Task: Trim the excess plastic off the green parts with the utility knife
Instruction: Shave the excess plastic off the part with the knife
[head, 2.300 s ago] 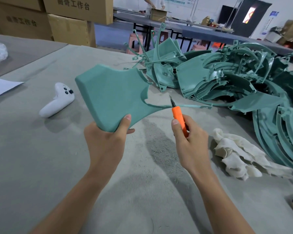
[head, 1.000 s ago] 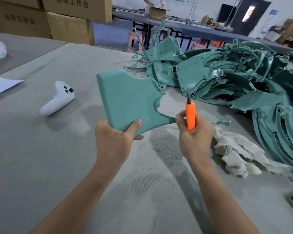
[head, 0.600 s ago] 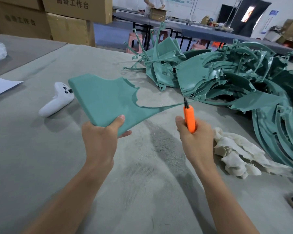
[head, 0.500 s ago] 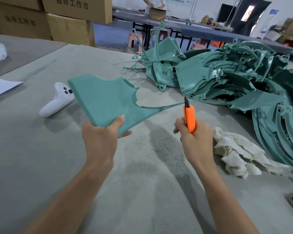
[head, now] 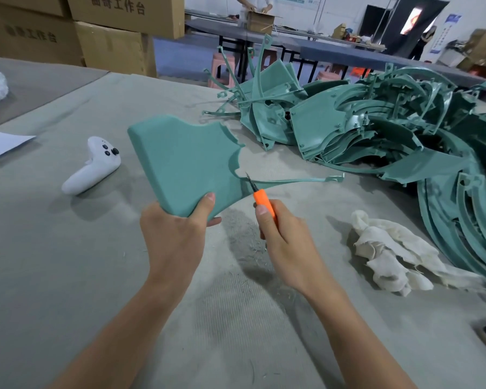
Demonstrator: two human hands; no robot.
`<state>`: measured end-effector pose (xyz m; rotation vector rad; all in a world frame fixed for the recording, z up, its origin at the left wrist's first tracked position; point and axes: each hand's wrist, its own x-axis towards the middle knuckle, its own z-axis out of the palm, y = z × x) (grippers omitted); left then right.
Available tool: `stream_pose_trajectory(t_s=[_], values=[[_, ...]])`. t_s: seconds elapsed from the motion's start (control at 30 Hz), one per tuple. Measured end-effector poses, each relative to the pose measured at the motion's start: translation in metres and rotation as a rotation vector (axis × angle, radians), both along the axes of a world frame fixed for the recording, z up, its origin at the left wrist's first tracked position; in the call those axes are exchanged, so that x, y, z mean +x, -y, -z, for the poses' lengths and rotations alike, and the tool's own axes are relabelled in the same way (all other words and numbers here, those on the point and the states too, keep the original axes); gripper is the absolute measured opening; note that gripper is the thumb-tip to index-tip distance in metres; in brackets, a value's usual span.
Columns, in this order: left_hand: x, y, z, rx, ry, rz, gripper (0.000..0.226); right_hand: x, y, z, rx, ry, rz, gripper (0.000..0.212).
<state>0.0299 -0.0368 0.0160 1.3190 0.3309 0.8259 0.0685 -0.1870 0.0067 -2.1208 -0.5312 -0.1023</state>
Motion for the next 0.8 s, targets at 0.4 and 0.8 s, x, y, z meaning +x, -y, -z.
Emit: stream_pose_trajectory(t_s=[0.4,0.8], values=[[-0.001,-0.002,0.001,0.014,0.009,-0.037,0.022,0.004,0.006,-0.009,0.425,-0.572,0.0,0.043],[-0.002,-0.003,-0.001,0.019,0.046,-0.033,0.032,0.016,0.022,0.002,-0.033,0.024,0.33,0.039]])
